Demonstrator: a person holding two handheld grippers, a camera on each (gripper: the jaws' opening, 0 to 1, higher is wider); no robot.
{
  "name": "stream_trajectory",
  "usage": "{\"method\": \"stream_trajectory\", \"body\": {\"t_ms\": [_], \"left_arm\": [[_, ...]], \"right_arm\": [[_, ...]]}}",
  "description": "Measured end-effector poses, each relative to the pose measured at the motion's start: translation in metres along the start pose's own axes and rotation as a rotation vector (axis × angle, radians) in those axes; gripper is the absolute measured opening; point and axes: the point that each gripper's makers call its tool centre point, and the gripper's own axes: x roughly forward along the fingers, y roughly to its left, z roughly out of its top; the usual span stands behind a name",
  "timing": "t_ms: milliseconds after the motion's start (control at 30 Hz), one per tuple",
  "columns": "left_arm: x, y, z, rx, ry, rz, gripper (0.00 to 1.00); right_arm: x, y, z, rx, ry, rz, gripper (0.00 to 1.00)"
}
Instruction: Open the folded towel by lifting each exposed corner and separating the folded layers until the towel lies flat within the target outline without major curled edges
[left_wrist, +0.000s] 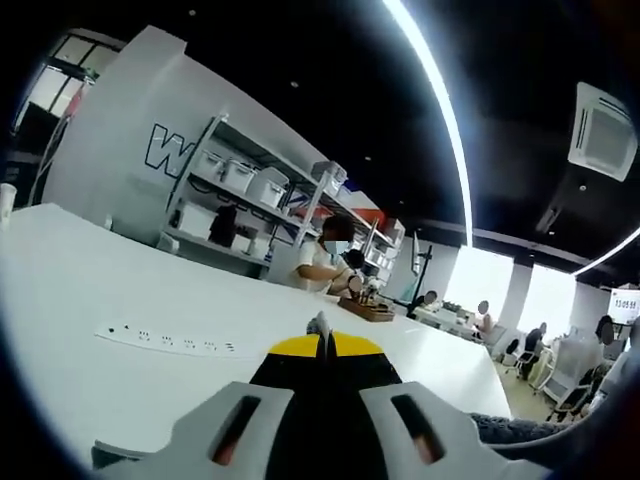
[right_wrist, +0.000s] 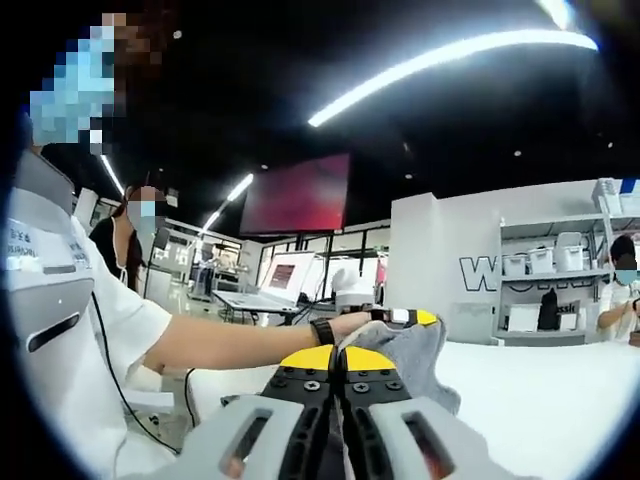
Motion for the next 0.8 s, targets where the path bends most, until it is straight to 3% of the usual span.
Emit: {"method": "stream_trajectory", "body": {"t_ms": [100, 367, 667, 800], "left_arm": [[0.005, -0.008, 0.003, -0.008, -0.024, -0.028, 0.0], [0.014, -0.019, -0.002, -0.017, -0.011, -0.048, 0.0], [0.027, -0.033, 0.001, 0.039, -0.02, -0.07, 0.0], [0.034, -0.038, 0.001, 0.004, -0.03, -0.071, 0.0]], "right_arm": [[-0.005, -0.001, 0.004, -0.022, -0.008, -0.023, 0.0], [-0.013, -0.005, 0.005, -0.043, 0.002, -0.052, 0.0], [-0.022, -0.013, 0.002, -0.118, 0.015, -0.128, 0.0], [-0.025, -0.015, 0.0, -0.119, 0.01, -0.148, 0.0]]}}
